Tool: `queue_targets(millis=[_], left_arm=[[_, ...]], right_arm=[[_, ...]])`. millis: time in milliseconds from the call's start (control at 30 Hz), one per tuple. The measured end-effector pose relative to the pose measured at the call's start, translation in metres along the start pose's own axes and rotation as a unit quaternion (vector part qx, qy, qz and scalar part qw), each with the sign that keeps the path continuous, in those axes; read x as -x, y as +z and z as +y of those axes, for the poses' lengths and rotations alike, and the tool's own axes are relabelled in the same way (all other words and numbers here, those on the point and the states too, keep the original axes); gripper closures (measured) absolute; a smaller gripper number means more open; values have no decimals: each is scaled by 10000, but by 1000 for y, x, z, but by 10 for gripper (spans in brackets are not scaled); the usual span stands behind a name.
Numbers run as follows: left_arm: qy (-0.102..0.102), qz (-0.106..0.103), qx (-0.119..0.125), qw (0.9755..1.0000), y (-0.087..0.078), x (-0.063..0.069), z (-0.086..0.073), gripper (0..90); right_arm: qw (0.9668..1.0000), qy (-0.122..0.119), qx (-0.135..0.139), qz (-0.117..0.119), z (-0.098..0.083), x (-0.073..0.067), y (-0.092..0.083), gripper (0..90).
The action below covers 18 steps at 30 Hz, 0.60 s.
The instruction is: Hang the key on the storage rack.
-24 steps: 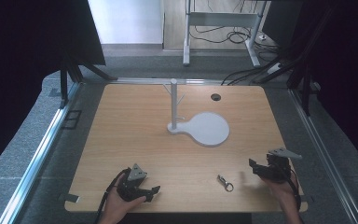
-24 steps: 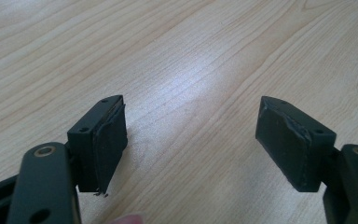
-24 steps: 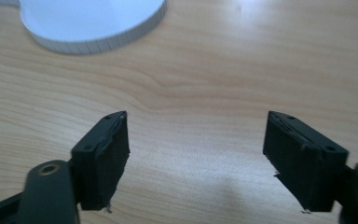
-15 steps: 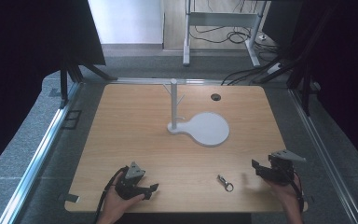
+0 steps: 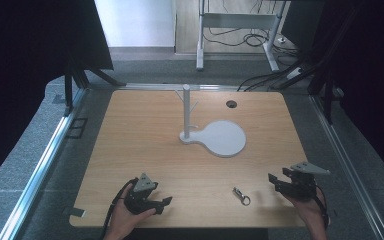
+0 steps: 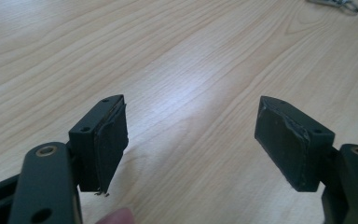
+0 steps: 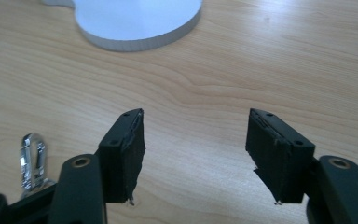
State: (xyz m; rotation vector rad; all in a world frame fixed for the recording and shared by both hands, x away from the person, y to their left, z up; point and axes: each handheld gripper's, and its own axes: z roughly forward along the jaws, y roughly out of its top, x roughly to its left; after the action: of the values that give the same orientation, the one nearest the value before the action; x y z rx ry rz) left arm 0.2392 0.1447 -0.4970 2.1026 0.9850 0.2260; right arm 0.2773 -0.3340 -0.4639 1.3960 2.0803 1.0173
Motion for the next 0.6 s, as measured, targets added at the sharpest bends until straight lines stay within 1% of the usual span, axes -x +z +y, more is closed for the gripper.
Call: queue_targets(millis=[133, 167, 233, 300, 367, 433, 500, 533, 600], left_arm=[[-71, -16, -17, 10000, 2, -2, 0, 253], [-86, 38, -39, 9999, 2, -3, -1, 248], [-136, 56, -32, 9999, 2, -5, -2, 248], [-153, 73, -20, 9999, 2, -6, -2, 248], [-128, 113, -7, 9999, 1, -6, -1, 248], [-141, 132, 18, 9998, -1, -6, 0, 247], [-191, 93, 27, 9998, -3, -7, 0, 248], [-211, 79, 20, 9997, -4, -7, 0, 250], [-206, 61, 0, 9998, -3, -6, 0, 250]], right_arm=[[9999, -101, -37, 50, 1, -2, -2, 394], [9998, -139, -44, 121, 3, -3, -3, 403], [9997, -130, -19, 225, 5, -3, -4, 408], [9996, -133, 17, 242, 5, -4, -5, 416], [9993, -203, 19, 319, 6, -6, -6, 421], [9992, -193, 5, 345, 7, -8, -7, 432], [9989, -189, -26, 435, 8, -9, -8, 448], [9986, -236, -72, 477, 8, -9, -9, 450], [9983, -277, -120, 490, 9, -9, -10, 450]])
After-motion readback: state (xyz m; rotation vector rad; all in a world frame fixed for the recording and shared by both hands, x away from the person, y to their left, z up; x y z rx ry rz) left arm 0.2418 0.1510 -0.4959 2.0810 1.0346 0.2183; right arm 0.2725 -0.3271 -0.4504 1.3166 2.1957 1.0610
